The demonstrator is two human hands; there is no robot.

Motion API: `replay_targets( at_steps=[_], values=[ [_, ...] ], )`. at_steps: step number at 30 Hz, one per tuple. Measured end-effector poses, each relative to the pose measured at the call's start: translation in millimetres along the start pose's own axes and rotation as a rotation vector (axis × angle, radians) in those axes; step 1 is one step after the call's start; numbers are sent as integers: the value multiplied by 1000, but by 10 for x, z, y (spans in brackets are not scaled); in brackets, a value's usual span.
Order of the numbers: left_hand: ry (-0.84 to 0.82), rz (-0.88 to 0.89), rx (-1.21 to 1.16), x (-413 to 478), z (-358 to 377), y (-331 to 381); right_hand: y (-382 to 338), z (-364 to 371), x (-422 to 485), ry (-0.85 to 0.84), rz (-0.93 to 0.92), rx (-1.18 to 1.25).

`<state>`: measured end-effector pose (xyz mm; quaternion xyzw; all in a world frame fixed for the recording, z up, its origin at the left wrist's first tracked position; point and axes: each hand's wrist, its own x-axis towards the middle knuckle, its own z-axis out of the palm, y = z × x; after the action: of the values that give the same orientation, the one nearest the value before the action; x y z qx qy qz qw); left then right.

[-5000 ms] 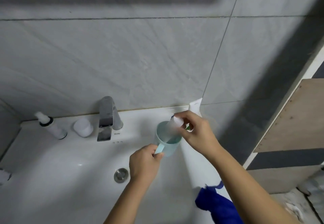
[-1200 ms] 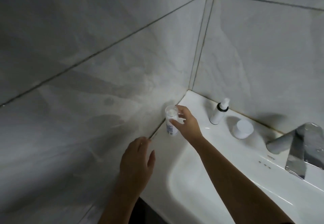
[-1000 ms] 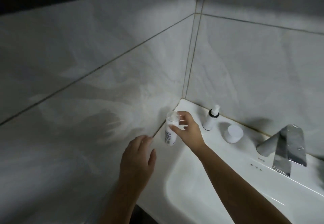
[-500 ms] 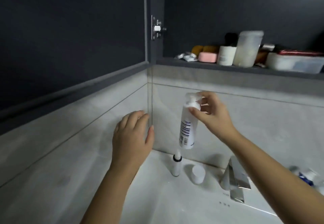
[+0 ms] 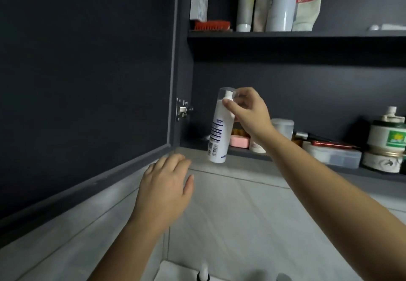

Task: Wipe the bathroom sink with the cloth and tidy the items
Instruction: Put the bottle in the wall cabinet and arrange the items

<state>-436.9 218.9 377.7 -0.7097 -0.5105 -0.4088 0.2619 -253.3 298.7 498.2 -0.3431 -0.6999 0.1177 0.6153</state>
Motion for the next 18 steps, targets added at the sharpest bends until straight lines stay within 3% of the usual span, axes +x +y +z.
replay_targets(
  at_steps=[18],
  values=[
    [63,-4,135,223,85,-309,541,820,772,43,98,49]
  ],
)
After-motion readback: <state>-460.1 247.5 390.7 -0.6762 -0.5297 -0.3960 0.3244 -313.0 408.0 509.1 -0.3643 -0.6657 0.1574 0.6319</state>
